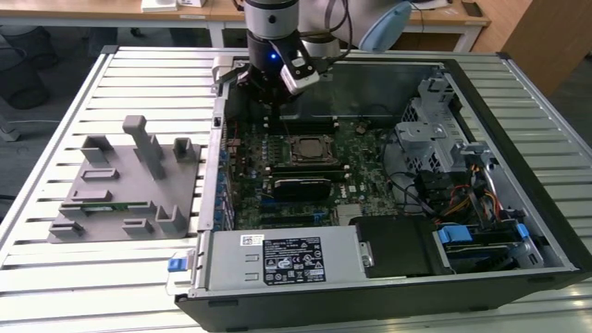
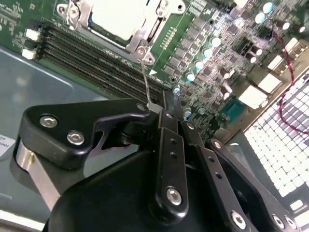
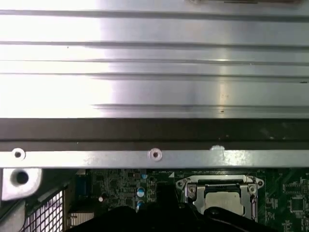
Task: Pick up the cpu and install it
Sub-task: 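Install the first cpu locking lever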
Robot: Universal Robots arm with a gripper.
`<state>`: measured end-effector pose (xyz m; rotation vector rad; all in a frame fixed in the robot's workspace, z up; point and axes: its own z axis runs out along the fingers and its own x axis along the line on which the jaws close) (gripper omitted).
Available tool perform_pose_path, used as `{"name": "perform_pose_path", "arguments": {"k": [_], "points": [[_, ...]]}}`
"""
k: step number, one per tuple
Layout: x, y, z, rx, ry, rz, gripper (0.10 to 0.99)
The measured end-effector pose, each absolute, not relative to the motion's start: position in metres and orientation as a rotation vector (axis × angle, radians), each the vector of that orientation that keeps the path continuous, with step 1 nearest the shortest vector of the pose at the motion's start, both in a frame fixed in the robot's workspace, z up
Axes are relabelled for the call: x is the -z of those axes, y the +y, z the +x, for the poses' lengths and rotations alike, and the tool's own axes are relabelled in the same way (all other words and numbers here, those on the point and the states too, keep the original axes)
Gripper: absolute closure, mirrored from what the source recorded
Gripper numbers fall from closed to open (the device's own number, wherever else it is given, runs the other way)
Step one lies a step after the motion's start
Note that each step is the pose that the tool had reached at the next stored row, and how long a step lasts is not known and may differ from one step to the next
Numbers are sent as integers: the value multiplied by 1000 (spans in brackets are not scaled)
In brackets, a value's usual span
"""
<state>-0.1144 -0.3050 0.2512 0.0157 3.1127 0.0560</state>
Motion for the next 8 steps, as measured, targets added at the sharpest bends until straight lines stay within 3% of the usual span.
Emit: {"name": "perform_pose_path", "arguments": {"k": [8], "points": [[-251,-305,-109,-57,3113,15,980]]}}
